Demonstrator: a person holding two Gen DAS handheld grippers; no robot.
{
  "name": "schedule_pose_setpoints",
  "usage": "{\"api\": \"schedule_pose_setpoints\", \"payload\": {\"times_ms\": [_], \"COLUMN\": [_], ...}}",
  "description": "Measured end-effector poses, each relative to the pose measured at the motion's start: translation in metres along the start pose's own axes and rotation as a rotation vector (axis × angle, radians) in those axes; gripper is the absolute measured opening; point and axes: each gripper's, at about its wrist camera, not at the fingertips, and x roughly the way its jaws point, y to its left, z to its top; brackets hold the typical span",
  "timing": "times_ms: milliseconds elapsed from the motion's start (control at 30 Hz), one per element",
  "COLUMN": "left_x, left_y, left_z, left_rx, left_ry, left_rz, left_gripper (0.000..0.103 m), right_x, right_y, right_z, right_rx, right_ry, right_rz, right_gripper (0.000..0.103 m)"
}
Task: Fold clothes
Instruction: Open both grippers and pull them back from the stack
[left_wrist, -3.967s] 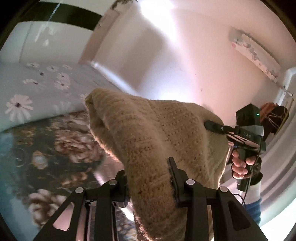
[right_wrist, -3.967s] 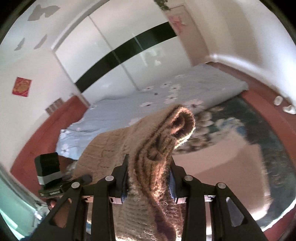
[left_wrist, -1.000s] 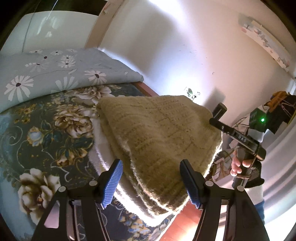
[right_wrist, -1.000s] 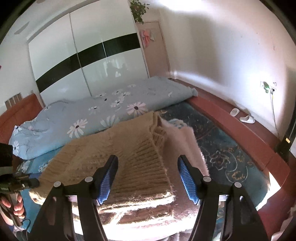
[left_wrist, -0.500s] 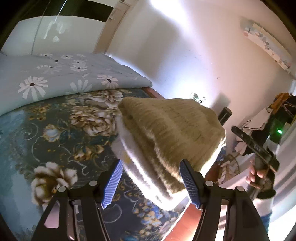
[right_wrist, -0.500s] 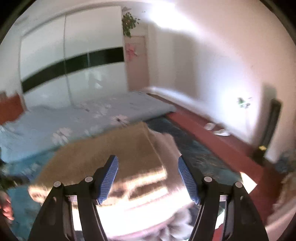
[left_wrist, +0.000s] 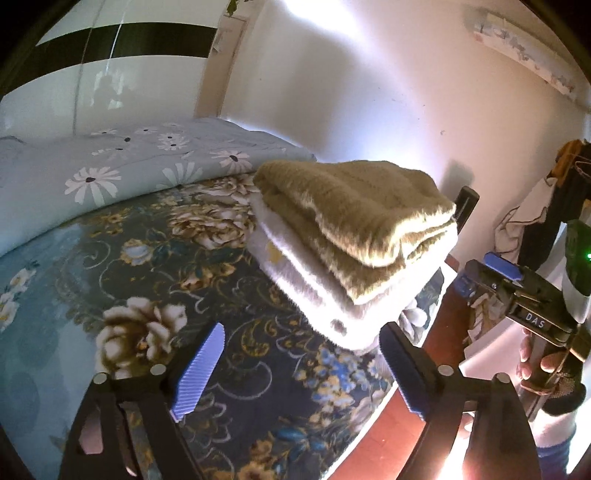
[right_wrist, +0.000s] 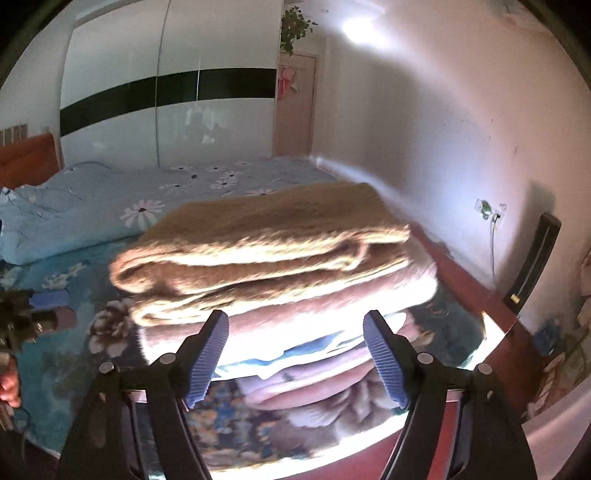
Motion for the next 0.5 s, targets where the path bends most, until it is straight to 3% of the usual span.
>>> {"api": "schedule_pose_setpoints", "payload": {"times_ms": [100, 133, 300, 367, 500], "left_x": [-0.011, -0.015, -0.028, -0.033, -0.037], "left_y": [-0.002, -0.003, -0.012, -0.018, -0.030], "left_z": [-0.009, -0.011, -0.019, -0.022, -0.028], "left_rx": [0.005, 0.006, 0.036, 0.061, 0.112], "left_ry": [-0.037, -0.050, -0.079, -0.093, -0.085], "left_rz": [0.010, 0.014, 0.038, 0.042, 0.052], "left_gripper": [0.101, 0.103, 0.103, 0.103, 0.103], "right_x": [-0.002, -0.004, -0.015, -0.022, -0.040], "right_y": [0.006, 0.007, 0.019, 0.026, 0.039], "right_z": [-0.006, -0.008, -0.019, -0.025, -0.036], "right_rx": [0.010, 0.014, 0.012, 0.002, -0.003], "right_ry": [0.013, 0.021, 0.030, 0.028, 0.008], "right_rz": [0.008, 0.007, -0.006, -0.016, -0.027], "right_gripper": [0.082, 0.088, 0.093, 0.103, 0.103]}}
